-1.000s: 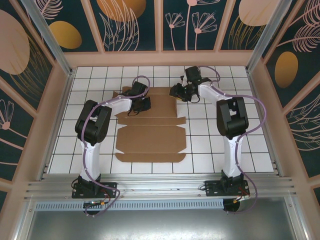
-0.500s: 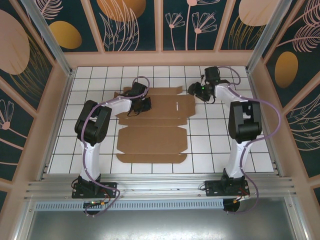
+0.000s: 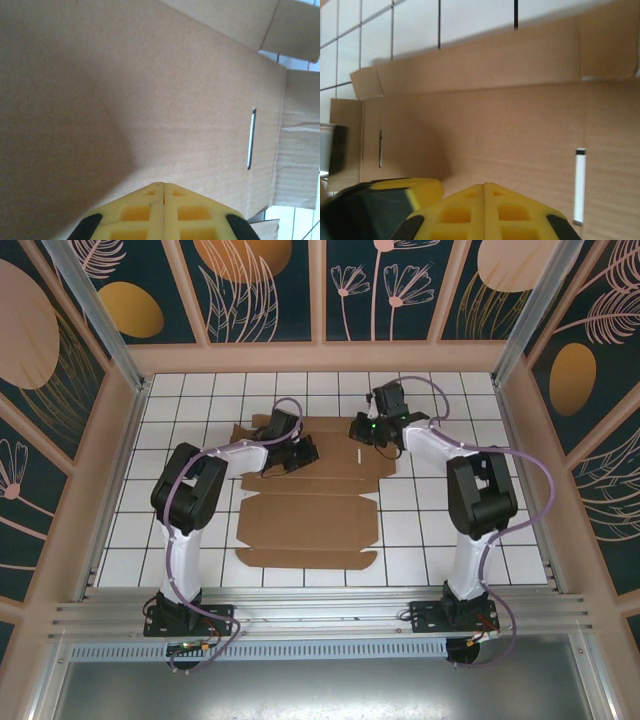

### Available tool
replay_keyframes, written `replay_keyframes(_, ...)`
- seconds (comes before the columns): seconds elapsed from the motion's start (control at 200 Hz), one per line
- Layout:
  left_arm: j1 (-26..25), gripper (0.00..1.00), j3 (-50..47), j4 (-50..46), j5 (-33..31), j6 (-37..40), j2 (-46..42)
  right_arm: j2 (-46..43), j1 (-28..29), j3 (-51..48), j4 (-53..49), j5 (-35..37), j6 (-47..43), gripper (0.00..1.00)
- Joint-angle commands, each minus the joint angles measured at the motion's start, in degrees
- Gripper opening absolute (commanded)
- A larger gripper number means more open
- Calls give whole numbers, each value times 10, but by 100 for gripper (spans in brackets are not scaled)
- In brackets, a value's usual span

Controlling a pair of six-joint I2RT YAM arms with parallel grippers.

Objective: Fold the paper box

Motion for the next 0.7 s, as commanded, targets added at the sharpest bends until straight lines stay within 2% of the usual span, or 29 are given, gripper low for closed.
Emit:
replay_keyframes(0.0,13,5,18,-9,-27,11,-69,24,4,-15,59,-32,38,0)
replay_keyframes(0.21,76,19,46,-130,-83,102,-111,64,23,1,44,-29,7,0)
replay_keyframes(0.33,97,40,65,-194,-144,171,-113,96,44,24,16,-6,-19,0)
replay_keyframes(0.41,113,49,44,-203,-197,208,-129,115,55,40,-9,19,-34,0)
replay_keyframes(0.505,136,53,33,-218,-244,235,-136,128,61,46,-22,41,-45,0)
replay_keyframes(0.696,169,61,30,-244,-276,264,-120,141,63,45,-22,47,-59,0)
